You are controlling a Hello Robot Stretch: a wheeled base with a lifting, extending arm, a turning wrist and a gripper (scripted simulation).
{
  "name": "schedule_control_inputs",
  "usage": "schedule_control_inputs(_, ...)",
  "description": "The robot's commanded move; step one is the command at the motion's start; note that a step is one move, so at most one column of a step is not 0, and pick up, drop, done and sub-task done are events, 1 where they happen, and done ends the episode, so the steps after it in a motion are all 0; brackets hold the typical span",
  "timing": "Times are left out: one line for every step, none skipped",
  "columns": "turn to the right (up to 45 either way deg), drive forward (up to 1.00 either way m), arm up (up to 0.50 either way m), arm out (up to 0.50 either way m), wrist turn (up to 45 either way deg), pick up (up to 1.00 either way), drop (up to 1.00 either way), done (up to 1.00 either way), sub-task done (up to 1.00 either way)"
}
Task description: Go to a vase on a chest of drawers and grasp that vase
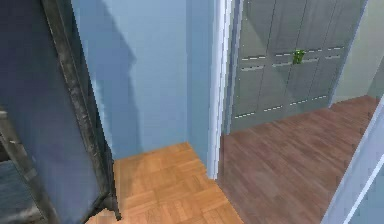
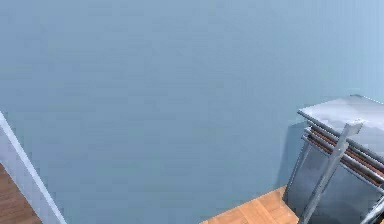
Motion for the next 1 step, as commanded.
schedule_control_inputs(3.0,0.0,0.0,0.0,0.0,0.0,0.0,0.0,0.0)
